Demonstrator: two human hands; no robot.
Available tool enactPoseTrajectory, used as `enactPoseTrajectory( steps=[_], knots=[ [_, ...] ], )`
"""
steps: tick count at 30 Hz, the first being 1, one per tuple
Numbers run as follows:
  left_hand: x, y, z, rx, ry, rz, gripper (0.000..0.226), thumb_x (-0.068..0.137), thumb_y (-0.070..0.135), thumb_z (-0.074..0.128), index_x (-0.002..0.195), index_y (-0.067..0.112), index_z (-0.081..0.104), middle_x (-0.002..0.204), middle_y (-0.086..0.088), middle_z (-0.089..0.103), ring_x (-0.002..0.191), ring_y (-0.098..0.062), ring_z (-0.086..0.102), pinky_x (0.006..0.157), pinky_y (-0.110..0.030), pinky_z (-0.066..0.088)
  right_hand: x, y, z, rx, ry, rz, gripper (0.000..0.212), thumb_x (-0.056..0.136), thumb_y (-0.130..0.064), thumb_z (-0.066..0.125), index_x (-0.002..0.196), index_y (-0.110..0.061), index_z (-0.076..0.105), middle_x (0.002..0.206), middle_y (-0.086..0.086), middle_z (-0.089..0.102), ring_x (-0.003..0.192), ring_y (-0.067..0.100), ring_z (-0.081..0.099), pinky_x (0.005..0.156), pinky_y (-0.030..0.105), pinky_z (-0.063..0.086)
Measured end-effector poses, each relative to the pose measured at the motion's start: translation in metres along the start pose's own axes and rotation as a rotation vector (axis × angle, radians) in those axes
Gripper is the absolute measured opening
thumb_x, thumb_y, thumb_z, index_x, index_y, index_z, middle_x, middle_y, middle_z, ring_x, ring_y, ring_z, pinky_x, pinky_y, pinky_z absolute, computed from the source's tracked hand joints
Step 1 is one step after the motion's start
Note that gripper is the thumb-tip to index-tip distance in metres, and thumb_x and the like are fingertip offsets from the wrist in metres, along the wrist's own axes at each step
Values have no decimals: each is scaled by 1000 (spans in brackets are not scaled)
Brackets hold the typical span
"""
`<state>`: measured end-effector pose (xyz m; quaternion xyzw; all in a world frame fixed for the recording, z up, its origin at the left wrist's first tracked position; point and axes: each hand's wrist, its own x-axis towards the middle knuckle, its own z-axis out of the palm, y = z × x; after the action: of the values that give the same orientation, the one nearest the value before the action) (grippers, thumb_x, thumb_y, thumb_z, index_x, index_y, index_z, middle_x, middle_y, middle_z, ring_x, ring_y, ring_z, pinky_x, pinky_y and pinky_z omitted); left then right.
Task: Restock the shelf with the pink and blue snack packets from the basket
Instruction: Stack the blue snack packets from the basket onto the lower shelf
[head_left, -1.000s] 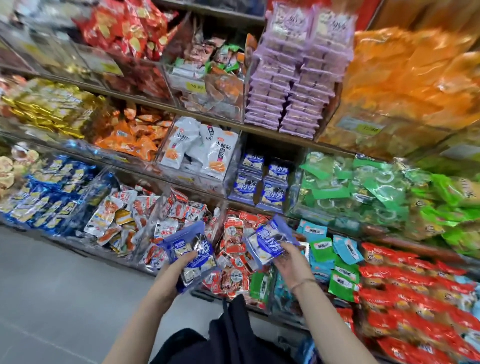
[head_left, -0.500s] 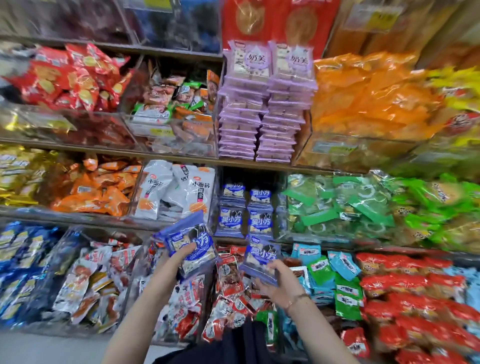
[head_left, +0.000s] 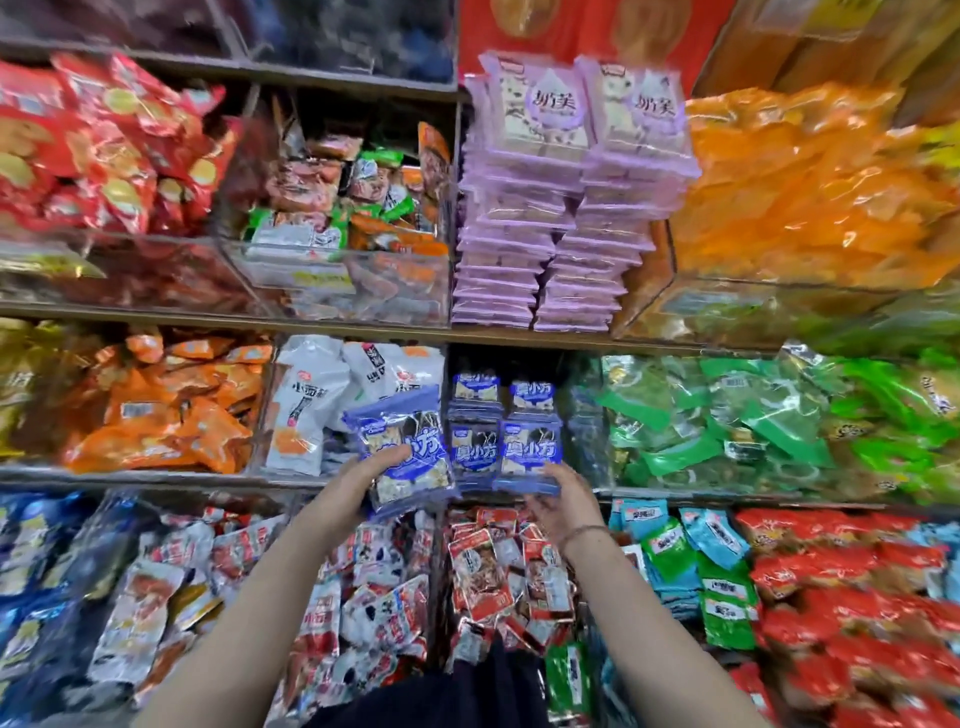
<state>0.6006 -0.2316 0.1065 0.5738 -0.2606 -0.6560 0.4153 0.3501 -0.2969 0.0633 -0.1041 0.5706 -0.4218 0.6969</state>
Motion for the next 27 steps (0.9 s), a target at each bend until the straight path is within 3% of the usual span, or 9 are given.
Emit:
enactPoseTrajectory(
  steps=[5,9,11,13,17,20,22,24,27],
  knots=[
    [3,-2,-1,-11,-12,-41,92,32,77,78,112,37,56,135,11,41,121,-7,33,101,-37,26,41,-21,41,-39,20,-39,17,91,-5,53,105,-13,48,89,7,55,73,17,55,63,26,48],
    [5,-6,-3,8,42,-47,116,38,77,77,138,28,46,143,13,40,137,-14,32,114,-43,22,71,-41,64,-9,91,-76,23,89,-7,59,109,-15,52,104,7,56,83,18,60,71,23,52],
    [1,-2,-3,-3,-6,-51,77,40,76,77,110,48,65,118,29,61,119,1,50,103,-34,32,78,-45,65,-1,142,-83,35,86,-13,65,118,-15,52,111,6,54,88,16,61,86,24,47],
    [-2,-2,-4,24,-19,-45,52,41,75,77,89,62,64,97,37,65,105,9,52,94,-31,35,80,-42,61,-50,173,-96,46,85,-18,67,126,-13,49,115,8,56,91,15,61,91,27,43],
    [-1,-8,-5,17,49,-53,88,39,75,78,116,47,48,121,27,47,117,-3,42,112,-47,23,74,-28,41,-576,190,-278,76,86,-25,66,148,-16,22,145,10,39,130,28,41,105,39,34],
    [-2,-5,-3,19,33,-50,108,34,75,79,126,31,45,118,31,51,114,7,49,109,-42,29,66,-9,27,-1064,150,-465,71,92,-24,56,150,-20,16,155,14,15,139,29,25,110,38,29],
    [-5,0,-1,28,11,-34,93,32,74,79,111,33,50,96,40,61,93,16,58,91,-25,41,64,1,22,-1293,144,-563,67,93,-23,53,149,-18,18,157,13,3,144,29,9,115,36,21],
    [-5,2,1,40,-10,-4,62,48,63,79,96,38,49,78,36,66,72,23,58,75,-15,37,70,2,23,-1508,88,-615,65,94,-26,50,149,-15,16,157,11,2,145,27,5,117,35,15],
    [-5,5,6,40,11,-5,24,74,38,60,95,35,49,73,37,65,68,24,57,76,-13,39,84,-8,28,-1749,23,-565,66,96,-33,44,150,-12,11,158,9,1,145,26,7,118,34,14]
  ],
)
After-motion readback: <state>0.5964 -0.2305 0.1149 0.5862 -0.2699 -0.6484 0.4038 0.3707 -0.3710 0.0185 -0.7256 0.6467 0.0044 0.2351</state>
